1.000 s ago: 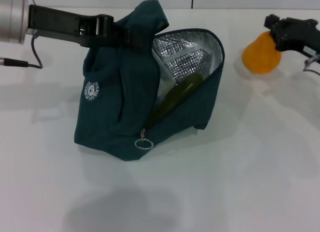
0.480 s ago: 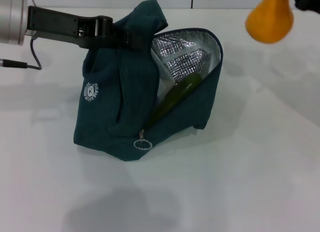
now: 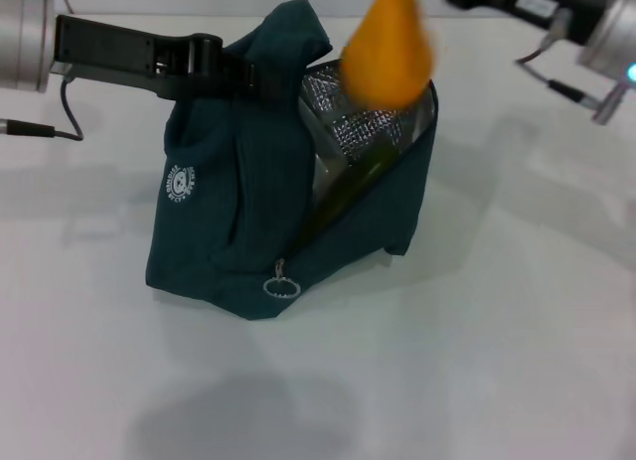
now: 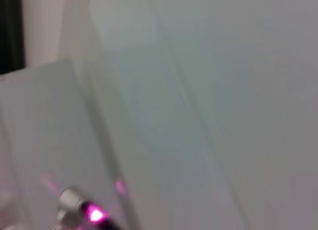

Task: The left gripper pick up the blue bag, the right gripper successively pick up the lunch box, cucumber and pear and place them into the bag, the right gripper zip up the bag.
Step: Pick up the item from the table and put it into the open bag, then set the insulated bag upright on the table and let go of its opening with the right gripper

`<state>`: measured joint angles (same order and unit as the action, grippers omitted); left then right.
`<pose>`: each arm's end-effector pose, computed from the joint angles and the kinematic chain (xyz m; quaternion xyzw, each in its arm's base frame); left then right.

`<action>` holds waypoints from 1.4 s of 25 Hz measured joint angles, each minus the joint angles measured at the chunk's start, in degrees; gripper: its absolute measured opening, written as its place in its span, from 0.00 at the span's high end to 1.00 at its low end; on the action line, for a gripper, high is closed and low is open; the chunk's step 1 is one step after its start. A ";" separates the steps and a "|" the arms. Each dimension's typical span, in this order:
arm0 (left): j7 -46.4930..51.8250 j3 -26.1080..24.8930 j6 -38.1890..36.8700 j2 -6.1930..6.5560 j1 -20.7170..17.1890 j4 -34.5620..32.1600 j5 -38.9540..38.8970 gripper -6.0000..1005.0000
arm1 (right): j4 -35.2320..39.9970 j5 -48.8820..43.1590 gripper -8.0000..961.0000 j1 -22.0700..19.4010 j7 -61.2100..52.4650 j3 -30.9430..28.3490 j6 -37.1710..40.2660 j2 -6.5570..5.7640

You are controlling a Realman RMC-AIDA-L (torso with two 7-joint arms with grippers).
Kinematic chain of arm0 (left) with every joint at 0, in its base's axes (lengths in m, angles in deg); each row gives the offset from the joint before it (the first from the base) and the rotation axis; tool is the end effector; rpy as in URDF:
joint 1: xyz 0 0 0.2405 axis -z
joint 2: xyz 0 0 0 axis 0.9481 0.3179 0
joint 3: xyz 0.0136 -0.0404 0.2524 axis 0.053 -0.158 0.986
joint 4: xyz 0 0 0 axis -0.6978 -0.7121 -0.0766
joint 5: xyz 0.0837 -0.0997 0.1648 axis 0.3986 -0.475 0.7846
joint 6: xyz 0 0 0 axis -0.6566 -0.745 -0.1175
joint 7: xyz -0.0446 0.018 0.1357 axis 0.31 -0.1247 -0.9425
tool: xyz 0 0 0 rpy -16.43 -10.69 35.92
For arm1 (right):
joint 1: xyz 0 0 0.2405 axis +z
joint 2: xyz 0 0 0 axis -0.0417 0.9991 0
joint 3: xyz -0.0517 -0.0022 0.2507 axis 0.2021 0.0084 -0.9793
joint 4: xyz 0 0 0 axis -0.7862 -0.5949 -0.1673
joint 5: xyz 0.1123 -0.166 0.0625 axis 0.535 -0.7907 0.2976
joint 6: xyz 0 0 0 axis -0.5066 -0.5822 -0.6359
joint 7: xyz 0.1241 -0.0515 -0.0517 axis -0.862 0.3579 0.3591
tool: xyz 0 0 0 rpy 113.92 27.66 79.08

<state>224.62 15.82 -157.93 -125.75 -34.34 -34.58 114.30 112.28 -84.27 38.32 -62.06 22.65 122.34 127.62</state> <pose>-0.1768 0.3623 0.0775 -0.8394 -0.5084 -0.1905 0.0258 0.1193 0.4015 -0.0031 -0.8534 0.1825 0.4710 0.1289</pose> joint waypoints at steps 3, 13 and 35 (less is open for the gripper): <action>-0.17 -0.04 0.24 0.11 0.26 0.72 0.01 0.95 | -2.71 0.04 0.97 2.72 -0.26 3.09 -0.38 0.16; -0.48 -0.13 0.66 0.65 0.19 0.87 -0.06 0.95 | -3.40 5.40 0.99 3.77 1.38 10.81 -2.97 0.22; -0.56 -0.21 1.05 0.66 0.55 0.86 -0.36 0.95 | -15.23 9.74 0.42 -9.19 -30.92 4.12 -0.56 -1.39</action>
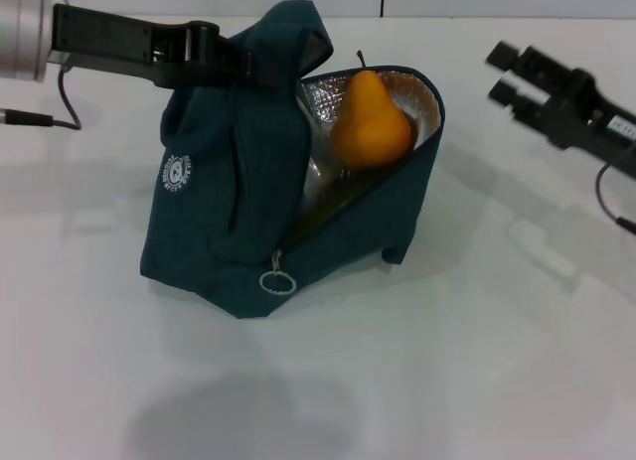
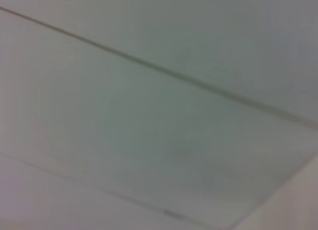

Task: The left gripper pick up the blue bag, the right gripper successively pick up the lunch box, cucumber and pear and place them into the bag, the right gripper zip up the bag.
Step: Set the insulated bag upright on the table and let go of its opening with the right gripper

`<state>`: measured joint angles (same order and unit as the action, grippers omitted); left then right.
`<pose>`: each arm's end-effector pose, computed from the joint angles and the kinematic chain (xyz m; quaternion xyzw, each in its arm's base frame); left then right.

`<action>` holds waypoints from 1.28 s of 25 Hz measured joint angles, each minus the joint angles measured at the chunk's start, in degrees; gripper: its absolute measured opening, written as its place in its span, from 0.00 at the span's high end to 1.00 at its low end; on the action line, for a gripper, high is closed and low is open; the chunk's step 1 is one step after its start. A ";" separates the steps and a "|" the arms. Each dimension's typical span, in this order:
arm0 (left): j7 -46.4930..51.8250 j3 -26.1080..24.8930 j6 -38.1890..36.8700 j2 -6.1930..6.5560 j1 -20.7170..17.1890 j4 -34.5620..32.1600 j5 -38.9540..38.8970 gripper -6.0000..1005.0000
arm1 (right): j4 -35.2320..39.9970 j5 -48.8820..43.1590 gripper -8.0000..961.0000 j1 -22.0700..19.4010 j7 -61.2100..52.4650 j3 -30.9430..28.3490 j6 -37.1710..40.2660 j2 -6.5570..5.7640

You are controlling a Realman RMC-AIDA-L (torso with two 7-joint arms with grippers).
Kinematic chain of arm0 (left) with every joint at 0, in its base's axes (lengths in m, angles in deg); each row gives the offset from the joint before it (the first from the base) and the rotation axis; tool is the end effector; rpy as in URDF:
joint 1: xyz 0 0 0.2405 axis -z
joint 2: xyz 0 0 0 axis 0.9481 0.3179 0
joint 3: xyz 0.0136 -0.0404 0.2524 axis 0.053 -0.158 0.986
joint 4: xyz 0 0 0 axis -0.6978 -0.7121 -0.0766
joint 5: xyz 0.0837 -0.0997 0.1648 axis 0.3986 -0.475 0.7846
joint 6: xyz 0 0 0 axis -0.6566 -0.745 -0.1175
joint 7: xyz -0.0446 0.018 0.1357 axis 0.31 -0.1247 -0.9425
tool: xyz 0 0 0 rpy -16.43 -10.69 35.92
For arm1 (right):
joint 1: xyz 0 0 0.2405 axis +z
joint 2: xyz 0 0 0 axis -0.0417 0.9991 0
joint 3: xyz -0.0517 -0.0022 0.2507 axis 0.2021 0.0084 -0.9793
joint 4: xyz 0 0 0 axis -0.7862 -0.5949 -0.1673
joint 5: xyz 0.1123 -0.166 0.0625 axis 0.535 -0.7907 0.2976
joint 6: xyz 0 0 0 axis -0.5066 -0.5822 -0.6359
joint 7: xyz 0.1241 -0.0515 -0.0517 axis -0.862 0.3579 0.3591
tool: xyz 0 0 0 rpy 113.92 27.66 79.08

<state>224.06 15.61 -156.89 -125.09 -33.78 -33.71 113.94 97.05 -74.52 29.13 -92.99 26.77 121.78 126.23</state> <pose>-0.1763 0.3674 0.0809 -0.8401 -0.5045 -0.1964 0.0336 0.2420 0.3651 -0.0175 -0.6569 0.5772 0.4811 0.0626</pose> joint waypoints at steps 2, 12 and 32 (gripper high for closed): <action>-0.11 0.02 0.00 -0.10 0.01 0.00 -0.01 0.95 | -0.19 -0.01 0.34 0.16 -2.20 1.82 0.40 0.22; -0.43 0.45 0.00 -0.50 0.64 0.00 -0.04 0.95 | -3.93 -0.47 0.13 5.57 -4.30 9.68 -1.04 1.25; -0.50 0.61 -0.10 -0.52 0.60 0.00 -0.08 0.95 | -3.24 -0.27 0.72 4.31 1.16 9.84 -2.17 0.92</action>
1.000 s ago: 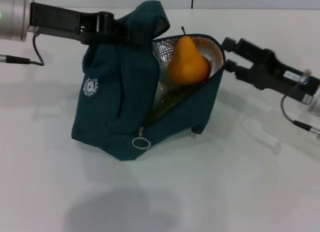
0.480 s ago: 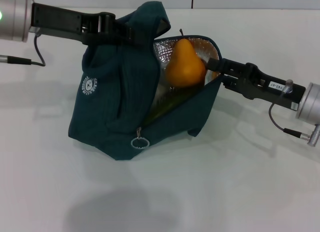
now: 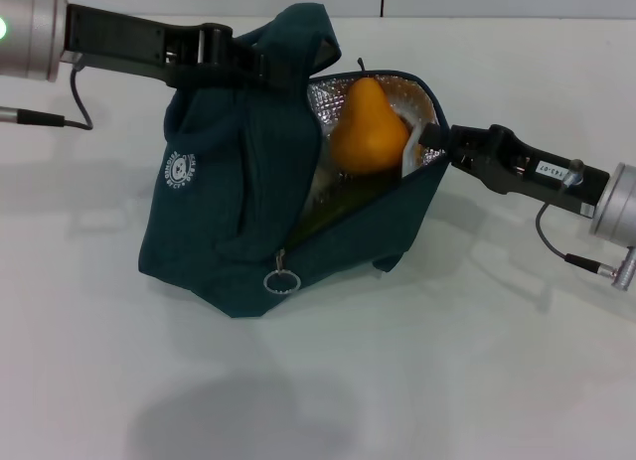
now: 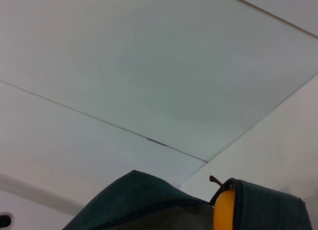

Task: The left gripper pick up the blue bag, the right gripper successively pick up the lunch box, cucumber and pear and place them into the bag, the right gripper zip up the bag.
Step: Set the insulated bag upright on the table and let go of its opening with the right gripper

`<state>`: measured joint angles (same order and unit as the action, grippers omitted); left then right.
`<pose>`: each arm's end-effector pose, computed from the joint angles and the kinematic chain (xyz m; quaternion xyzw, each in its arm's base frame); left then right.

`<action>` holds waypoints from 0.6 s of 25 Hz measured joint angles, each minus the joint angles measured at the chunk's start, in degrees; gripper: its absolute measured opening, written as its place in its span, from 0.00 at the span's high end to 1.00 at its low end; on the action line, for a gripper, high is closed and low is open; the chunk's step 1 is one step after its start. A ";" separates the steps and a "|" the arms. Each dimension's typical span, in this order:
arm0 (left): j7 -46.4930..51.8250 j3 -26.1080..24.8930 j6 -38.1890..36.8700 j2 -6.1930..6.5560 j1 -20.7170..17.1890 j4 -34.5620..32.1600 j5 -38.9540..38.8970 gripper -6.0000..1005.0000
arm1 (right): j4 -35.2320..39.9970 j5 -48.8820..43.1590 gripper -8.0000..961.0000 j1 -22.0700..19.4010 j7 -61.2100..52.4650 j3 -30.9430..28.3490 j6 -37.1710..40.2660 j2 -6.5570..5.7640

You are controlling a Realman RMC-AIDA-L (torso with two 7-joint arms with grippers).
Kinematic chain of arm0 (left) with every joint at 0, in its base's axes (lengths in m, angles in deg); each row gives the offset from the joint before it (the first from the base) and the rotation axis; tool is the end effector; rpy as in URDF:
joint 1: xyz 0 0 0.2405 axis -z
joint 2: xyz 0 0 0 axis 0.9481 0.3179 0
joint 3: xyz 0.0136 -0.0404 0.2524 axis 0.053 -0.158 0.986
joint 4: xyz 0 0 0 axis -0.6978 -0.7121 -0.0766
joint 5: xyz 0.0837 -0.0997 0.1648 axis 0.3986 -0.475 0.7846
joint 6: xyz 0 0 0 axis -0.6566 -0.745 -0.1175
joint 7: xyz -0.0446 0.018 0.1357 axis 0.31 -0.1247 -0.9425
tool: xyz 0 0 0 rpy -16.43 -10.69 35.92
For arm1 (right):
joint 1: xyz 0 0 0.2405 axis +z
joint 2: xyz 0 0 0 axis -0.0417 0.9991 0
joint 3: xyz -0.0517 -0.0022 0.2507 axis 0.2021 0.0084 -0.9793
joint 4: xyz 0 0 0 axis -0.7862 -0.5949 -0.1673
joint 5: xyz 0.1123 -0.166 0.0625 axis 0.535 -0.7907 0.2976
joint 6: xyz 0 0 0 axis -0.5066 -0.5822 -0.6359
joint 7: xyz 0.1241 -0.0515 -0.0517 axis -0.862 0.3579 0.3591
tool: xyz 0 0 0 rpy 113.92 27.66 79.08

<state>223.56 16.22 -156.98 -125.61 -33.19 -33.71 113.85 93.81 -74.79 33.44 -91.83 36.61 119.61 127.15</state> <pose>-0.1704 0.3676 0.0759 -0.8462 -0.4955 -0.1940 0.0261 0.2272 0.3582 -0.0567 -0.7106 0.5780 0.4000 0.0311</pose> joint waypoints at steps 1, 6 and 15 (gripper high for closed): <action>-0.01 0.00 0.00 0.00 0.00 0.00 0.00 0.95 | 0.00 0.06 0.76 0.00 0.48 0.01 0.01 0.00; 0.00 0.00 0.00 -0.14 -0.03 0.00 -0.05 0.95 | 0.32 0.20 0.92 -0.15 4.88 -1.23 0.75 0.00; 0.53 0.01 0.08 -2.03 2.67 1.72 -0.31 0.95 | 3.89 -0.12 0.98 -4.91 10.53 -6.37 8.29 -2.52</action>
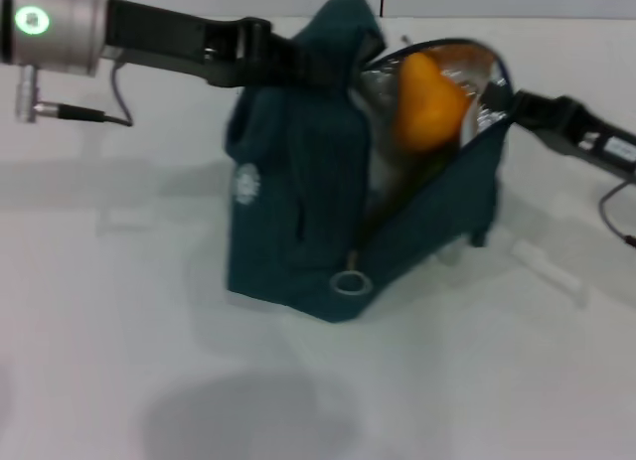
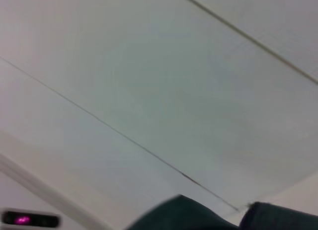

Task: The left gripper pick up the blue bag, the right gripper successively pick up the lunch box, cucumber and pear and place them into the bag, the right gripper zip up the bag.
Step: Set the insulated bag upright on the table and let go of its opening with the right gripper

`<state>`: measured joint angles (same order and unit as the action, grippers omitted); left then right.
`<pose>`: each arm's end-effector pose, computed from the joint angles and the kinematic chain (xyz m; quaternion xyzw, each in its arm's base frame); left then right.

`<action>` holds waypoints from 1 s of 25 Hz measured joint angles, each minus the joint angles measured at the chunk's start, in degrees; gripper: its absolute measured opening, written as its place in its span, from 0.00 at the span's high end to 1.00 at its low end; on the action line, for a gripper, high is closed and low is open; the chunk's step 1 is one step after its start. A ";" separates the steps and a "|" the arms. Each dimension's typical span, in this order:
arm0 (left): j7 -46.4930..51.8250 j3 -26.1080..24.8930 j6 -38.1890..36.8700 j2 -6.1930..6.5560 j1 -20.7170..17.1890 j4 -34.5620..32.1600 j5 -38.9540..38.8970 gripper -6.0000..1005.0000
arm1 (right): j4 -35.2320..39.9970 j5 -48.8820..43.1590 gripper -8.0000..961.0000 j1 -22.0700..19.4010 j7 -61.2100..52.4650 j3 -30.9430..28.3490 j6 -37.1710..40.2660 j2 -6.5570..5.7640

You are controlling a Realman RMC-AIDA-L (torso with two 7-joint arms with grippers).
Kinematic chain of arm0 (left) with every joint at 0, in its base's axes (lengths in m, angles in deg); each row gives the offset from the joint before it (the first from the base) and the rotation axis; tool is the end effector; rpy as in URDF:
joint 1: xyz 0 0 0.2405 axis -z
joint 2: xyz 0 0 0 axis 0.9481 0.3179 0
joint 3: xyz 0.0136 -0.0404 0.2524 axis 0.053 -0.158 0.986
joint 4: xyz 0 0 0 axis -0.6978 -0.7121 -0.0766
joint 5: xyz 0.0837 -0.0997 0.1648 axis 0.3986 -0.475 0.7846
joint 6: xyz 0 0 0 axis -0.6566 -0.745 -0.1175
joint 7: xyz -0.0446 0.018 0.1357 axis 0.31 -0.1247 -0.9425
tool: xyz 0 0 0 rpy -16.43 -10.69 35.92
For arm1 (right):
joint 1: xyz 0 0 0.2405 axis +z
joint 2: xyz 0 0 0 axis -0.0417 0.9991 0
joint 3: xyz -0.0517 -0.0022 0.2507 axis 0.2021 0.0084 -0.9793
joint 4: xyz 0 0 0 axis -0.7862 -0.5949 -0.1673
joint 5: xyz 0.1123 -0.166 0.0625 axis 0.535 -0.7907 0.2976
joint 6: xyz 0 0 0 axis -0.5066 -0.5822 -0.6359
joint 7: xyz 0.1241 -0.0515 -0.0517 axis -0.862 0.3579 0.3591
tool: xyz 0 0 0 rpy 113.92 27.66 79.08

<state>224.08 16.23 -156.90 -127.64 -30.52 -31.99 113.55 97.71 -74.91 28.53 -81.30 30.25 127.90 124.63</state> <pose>-0.1512 0.3705 0.0588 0.8473 0.4912 0.2020 0.0059 0.2360 0.3515 -0.0132 -0.7419 0.4786 0.4652 0.0647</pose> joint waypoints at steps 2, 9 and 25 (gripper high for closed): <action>0.05 -0.02 0.02 -0.75 1.47 1.75 -0.04 0.95 | 0.32 -0.03 0.98 -1.21 0.39 -1.78 3.53 -0.79; -2.92 1.23 3.33 -1.39 4.86 12.68 -2.01 0.95 | 4.11 -0.27 0.97 -5.64 0.87 -4.08 12.11 -4.06; -5.69 3.03 10.53 -1.12 2.40 18.65 -0.46 0.95 | 5.22 -4.64 0.94 -3.46 1.53 -4.79 10.75 -4.65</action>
<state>218.39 19.26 -146.37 -128.76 -28.12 -13.34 113.09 102.92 -79.55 25.07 -79.77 25.46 138.65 119.98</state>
